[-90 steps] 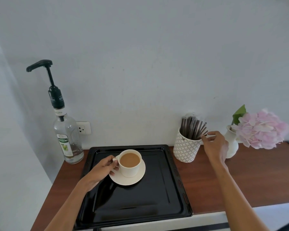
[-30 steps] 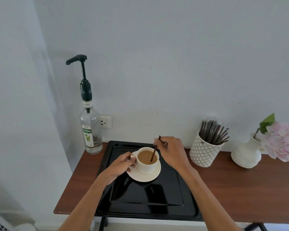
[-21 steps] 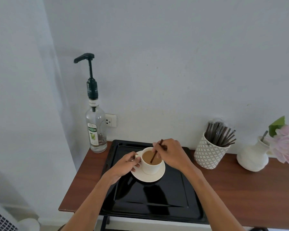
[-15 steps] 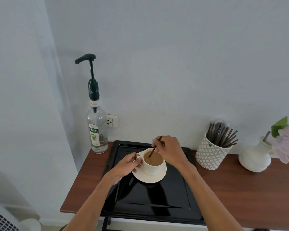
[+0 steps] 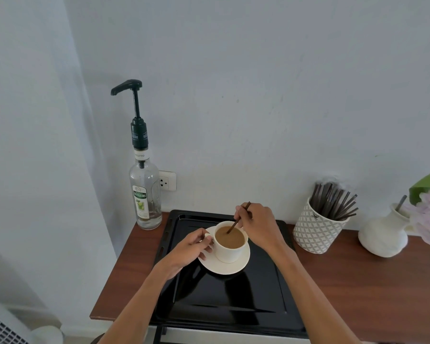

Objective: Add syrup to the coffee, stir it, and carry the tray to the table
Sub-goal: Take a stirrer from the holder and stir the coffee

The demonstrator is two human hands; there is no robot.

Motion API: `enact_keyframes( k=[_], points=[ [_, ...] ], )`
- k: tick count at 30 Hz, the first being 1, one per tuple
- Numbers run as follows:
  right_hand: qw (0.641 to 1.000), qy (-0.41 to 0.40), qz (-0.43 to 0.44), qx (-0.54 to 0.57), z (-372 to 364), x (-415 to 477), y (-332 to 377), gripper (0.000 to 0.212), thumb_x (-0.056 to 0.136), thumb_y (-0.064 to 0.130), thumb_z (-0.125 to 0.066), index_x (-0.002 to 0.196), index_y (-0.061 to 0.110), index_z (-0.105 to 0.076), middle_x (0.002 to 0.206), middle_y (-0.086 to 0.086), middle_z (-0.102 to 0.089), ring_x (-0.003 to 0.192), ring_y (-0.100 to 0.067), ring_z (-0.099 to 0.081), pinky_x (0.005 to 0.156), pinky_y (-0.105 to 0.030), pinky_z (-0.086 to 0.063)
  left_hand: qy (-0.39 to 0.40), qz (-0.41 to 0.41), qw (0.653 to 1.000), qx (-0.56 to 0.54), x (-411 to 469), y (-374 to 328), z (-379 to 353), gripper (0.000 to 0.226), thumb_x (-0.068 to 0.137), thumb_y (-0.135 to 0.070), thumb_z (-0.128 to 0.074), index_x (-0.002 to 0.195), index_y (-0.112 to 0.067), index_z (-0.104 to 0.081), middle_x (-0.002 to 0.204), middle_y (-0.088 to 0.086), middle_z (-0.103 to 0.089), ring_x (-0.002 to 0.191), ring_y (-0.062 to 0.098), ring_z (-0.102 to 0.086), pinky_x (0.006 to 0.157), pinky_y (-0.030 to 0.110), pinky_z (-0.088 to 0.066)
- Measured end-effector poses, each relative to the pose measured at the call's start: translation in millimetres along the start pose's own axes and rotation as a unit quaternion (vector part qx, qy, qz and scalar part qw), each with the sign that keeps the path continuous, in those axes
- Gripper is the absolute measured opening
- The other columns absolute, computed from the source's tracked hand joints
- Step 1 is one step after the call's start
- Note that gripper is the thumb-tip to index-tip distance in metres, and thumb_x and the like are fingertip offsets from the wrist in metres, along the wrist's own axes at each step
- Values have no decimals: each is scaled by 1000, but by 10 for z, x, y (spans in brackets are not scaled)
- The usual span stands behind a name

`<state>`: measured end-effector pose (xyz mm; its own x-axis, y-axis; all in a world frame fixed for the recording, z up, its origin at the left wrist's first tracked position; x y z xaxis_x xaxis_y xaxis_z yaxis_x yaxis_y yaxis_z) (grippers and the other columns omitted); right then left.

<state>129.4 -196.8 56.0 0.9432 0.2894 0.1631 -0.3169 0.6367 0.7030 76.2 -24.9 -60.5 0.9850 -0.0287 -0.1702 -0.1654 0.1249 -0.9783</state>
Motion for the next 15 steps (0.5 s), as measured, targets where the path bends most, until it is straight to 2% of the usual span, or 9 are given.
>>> enact_keyframes(
  k=[4,8,11,15],
  points=[
    [998,-12,-5,-54,167,-12,-79,37,106,30,-51,77,17,-70,68,2,-72,68,-18,-70,76,-41,-60,-14,-12,1000,-12,-35,-38,-17,19,105,-23,-50,96,-9,-61,101,4,-68,90,11,-64,71,27,-53],
    [999,5,-10,-52,142,-83,-68,41,106,31,-49,72,19,-68,63,-2,-71,64,-22,-69,74,-45,-59,-32,-9,999,-32,-69,-44,-12,20,104,-23,-52,95,-9,-63,108,8,-71,92,12,-72,70,26,-57],
    [999,21,-15,-24,-6,-93,16,42,107,32,-46,73,20,-67,66,-5,-72,66,-24,-70,75,-44,-60,-36,-5,998,-50,-91,-42,-24,20,103,-23,-52,95,-9,-64,109,8,-71,95,15,-74,69,29,-58],
    [1000,10,-10,-22,-69,-30,102,40,108,31,-45,79,17,-69,64,7,-65,67,-16,-68,76,-42,-60,-40,-7,998,-52,-95,-37,-19,21,103,-24,-53,100,-7,-65,111,9,-71,95,15,-75,67,28,-59]
  ],
)
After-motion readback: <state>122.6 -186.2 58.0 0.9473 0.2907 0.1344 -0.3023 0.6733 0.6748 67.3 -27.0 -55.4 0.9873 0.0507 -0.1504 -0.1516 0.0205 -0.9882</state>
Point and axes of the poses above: each hand's wrist, its own x-axis towards the middle knuckle, its own z-axis out of the back of the hand, y = z × x, the point moved 7 cm from there along x, towards the middle knuckle
